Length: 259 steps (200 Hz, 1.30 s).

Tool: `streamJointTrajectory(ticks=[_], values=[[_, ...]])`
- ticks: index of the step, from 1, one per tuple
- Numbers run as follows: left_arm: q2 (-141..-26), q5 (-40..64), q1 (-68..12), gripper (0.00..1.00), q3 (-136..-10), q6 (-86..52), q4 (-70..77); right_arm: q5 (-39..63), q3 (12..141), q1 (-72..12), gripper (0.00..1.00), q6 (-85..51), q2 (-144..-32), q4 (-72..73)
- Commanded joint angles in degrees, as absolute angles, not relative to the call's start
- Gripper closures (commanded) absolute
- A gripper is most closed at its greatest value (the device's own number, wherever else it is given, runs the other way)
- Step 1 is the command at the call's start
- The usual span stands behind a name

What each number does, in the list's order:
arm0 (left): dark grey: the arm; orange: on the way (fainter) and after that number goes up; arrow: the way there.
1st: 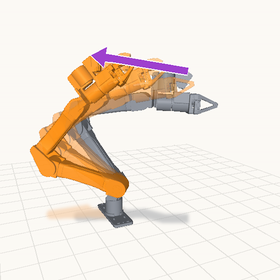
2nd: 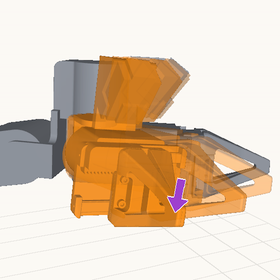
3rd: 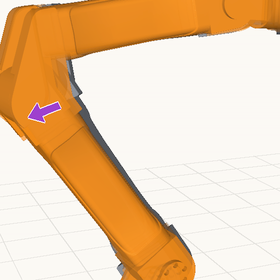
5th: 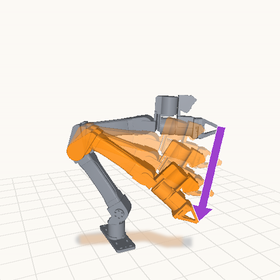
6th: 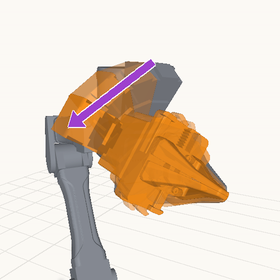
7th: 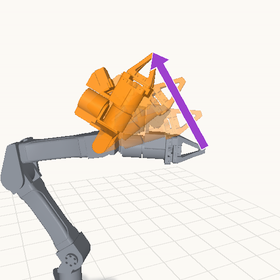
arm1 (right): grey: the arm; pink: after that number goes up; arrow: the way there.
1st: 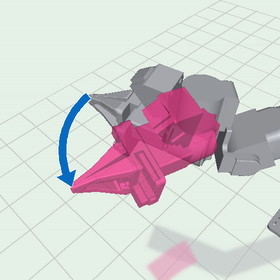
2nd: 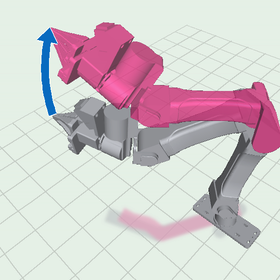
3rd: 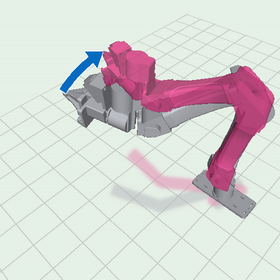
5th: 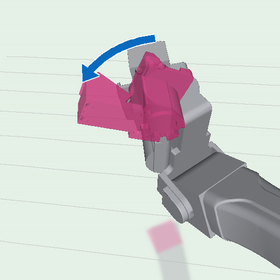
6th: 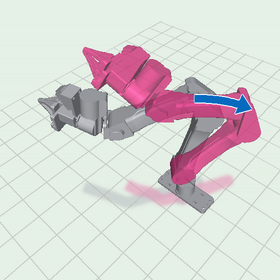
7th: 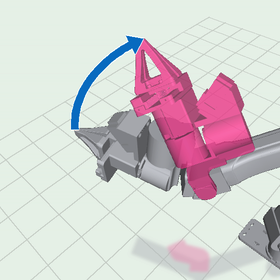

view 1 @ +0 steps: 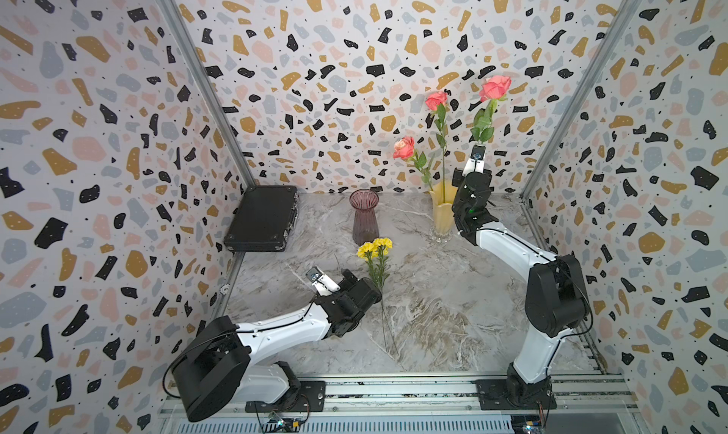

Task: Arrange the flowers in different vases according to their colors
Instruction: Insert the flower into the vase, then pick up the flower at the center of the board.

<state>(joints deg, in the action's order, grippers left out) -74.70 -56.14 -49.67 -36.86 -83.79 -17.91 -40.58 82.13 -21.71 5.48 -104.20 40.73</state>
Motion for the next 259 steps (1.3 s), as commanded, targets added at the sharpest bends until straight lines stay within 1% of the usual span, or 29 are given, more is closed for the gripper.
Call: streamJointTrajectory(ticks=[1, 22, 35, 47, 91, 122, 156, 174, 190, 200, 214, 227, 238, 247, 259], values=[[-74.31, -58.33, -49.67, 0.01, -37.62, -83.58, -17.86, -41.21, 82.27, -21.53, 0.94, 3.28, -101.72, 40.64], [-74.16, -58.45, -49.68, 0.01, -37.53, -83.59, -17.76, -40.26, 82.18, -21.53, 0.76, 2.41, -99.91, 37.98], [-74.27, -58.38, -49.71, 0.01, -37.46, -83.63, -17.62, -39.68, 82.09, -21.53, 0.70, 1.68, -98.56, 36.25], [-74.51, -58.47, -49.70, 0.01, -37.35, -83.64, -17.34, -38.97, 81.80, -21.53, 0.67, 0.52, -97.09, 34.36], [-74.45, -58.18, -49.67, 0.01, -37.44, -83.01, -17.16, -33.27, 75.94, -21.59, 0.61, -6.77, -89.49, 29.44], [-74.40, -58.27, -49.73, 0.01, -37.31, -78.66, -14.42, -28.98, 73.67, -22.71, 0.58, -12.07, -83.82, 23.40], [-77.00, -55.22, -49.68, 0.01, -38.05, -67.19, -5.97, -25.95, 69.76, -28.62, 0.51, -11.05, -78.25, 18.01], [-78.01, -53.94, -49.70, 0.01, -40.15, -60.87, -5.94, -25.08, 66.62, -33.29, 0.50, -10.39, -75.75, 14.29], [-77.92, -53.54, -49.72, 0.00, -41.99, -56.11, -7.27, -24.25, 64.54, -36.26, 0.48, -13.79, -74.18, 5.54], [-77.58, -53.19, -49.74, 0.00, -42.53, -53.95, -7.55, -22.68, 62.13, -36.97, 0.47, -17.30, -73.60, 1.09], [-77.12, -51.95, -49.73, 0.01, -41.97, -51.59, -6.17, -19.35, 56.80, -37.23, 0.47, -20.41, -73.22, -1.53], [-76.62, -46.87, -49.69, 0.01, -40.42, -44.91, -0.68, -13.77, 52.42, -37.26, 0.48, -19.86, -73.93, -2.11], [-76.31, -41.62, -49.74, 0.01, -39.13, -40.06, 3.58, -10.04, 50.81, -37.36, 0.48, -19.44, -75.67, -5.97], [-75.89, -37.96, -49.74, 0.01, -38.68, -38.02, 5.10, -7.95, 50.31, -37.59, 0.46, -19.25, -77.90, -7.96], [-75.32, -36.70, -49.75, 0.01, -38.72, -37.61, 4.90, -6.41, 49.76, -37.94, 0.43, -19.29, -80.62, -9.76]])
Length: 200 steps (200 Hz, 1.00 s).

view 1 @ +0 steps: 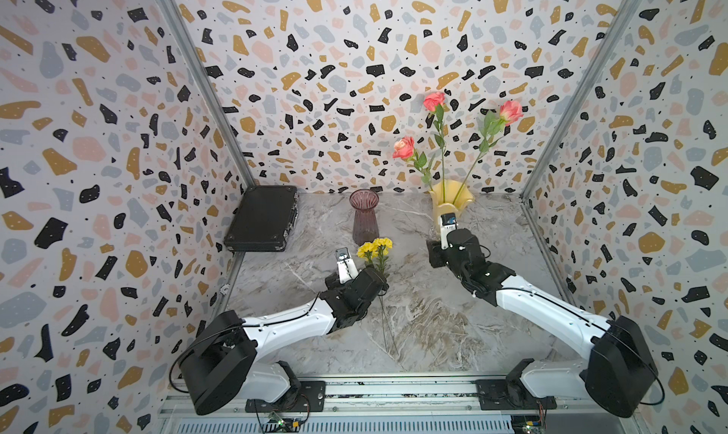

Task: Arrange the flowers in different vases according to their colors
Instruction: Pick up the flower at the center of the board.

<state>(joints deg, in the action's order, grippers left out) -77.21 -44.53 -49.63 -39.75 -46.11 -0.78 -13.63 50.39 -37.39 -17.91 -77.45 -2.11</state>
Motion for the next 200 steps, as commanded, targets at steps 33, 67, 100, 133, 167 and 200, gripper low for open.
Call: streamJointTrajectory(ticks=[33, 67, 100, 133, 167, 200], values=[[-73.83, -42.02, -49.72, 0.01, -36.66, -39.23, 5.16, -7.33, 48.21, -37.81, 0.35, -28.33, -84.19, -7.87], [-74.88, -41.61, -49.12, 0.00, -36.15, -39.69, 6.25, 1.99, 44.81, -37.71, 0.34, -28.07, -83.10, 0.10], [-75.73, -43.21, -48.12, 0.01, -37.06, -47.14, 0.64, 15.90, 42.57, -37.86, 0.41, -33.06, -84.91, 10.17], [-74.75, -33.96, -41.31, 0.01, -32.59, -53.74, 4.04, 23.48, 44.63, -39.81, 0.49, -33.18, -88.42, 12.12], [-71.56, -26.73, -33.11, 0.01, -29.45, -55.96, 4.81, 20.60, 49.17, -43.63, 0.51, -27.76, -91.07, 4.97], [-64.83, -32.62, -31.55, 0.01, -24.61, -58.61, 5.36, 14.48, 53.03, -47.71, 0.51, -23.06, -93.34, -1.03]])
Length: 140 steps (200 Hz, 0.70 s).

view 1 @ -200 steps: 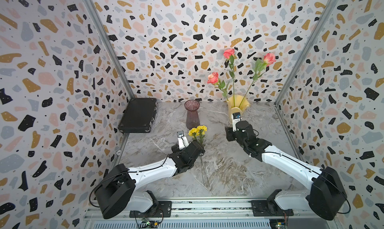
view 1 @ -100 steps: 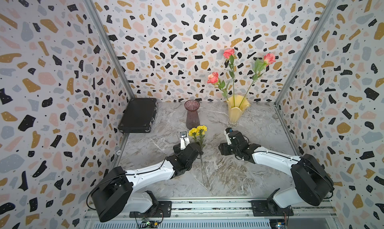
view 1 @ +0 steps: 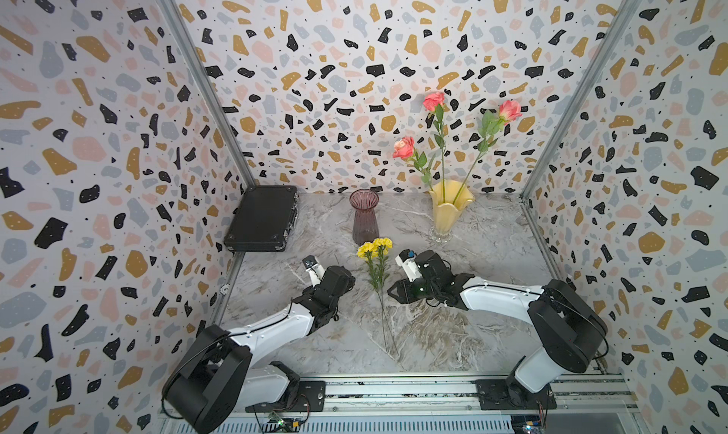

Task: Arrange the flowers in different vases according to their colors
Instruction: Pick up the flower at the center of the board.

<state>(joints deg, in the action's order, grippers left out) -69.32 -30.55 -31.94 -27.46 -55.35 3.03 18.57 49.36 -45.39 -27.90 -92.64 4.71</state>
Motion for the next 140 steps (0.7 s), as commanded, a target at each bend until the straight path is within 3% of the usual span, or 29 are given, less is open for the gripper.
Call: streamJointTrajectory(ticks=[1, 103, 140], values=[[-64.71, -32.66, -31.55, 0.01, -24.43, -58.71, 5.58, 14.36, 53.14, -47.85, 0.51, -22.91, -93.43, -1.18], [-69.13, -27.42, -31.55, 0.00, -25.84, -58.00, 8.15, 9.24, 60.02, -54.32, 0.52, -19.61, -102.90, -6.88], [-68.82, -27.29, -31.62, 0.01, -25.84, -58.10, 8.16, 8.53, 60.31, -54.84, 0.58, -19.53, -103.36, -7.12]])
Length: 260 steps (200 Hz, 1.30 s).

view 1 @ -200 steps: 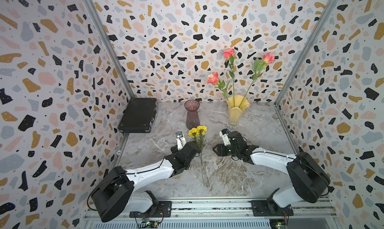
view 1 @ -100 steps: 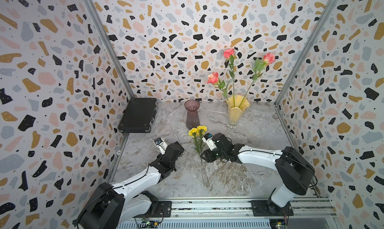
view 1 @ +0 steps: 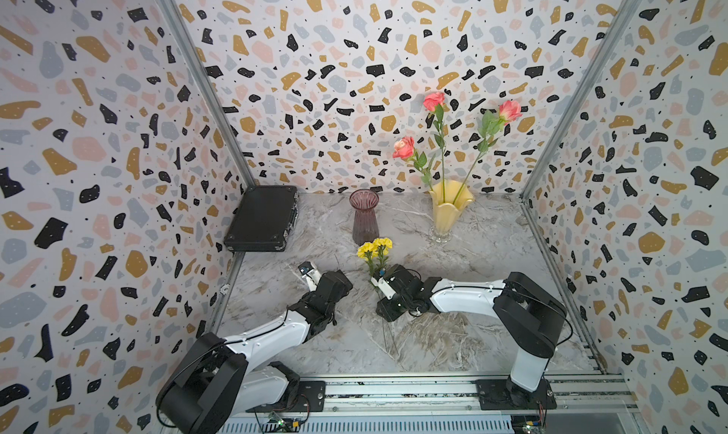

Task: Arrange the flowers in different vases according to their colors
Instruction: Pick up the flower at the center of the board.

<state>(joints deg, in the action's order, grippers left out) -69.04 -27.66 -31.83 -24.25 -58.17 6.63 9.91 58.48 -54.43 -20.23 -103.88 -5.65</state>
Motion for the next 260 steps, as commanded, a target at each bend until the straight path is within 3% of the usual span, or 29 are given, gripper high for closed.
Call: streamJointTrajectory(ticks=[1, 111, 148, 219, 260], values=[[-68.82, -27.27, -31.59, 0.01, -25.84, -58.10, 8.13, 8.53, 60.30, -54.84, 0.58, -19.52, -103.36, -7.12], [-70.45, -25.91, -31.55, 0.01, -26.79, -57.70, 8.13, 7.44, 60.17, -55.11, 0.78, -19.93, -102.93, -7.12], [-71.63, -24.81, -31.56, 0.01, -27.59, -57.30, 8.13, 7.63, 59.86, -55.11, 0.91, -20.02, -102.49, -6.71], [-71.64, -24.35, -31.55, 0.01, -27.69, -56.78, 8.39, 6.79, 57.95, -55.20, 0.94, -20.28, -100.11, -4.79], [-70.15, -25.72, -31.55, 0.01, -27.03, -56.88, 8.18, 3.60, 51.29, -55.20, 1.00, -20.74, -93.14, 4.08]])
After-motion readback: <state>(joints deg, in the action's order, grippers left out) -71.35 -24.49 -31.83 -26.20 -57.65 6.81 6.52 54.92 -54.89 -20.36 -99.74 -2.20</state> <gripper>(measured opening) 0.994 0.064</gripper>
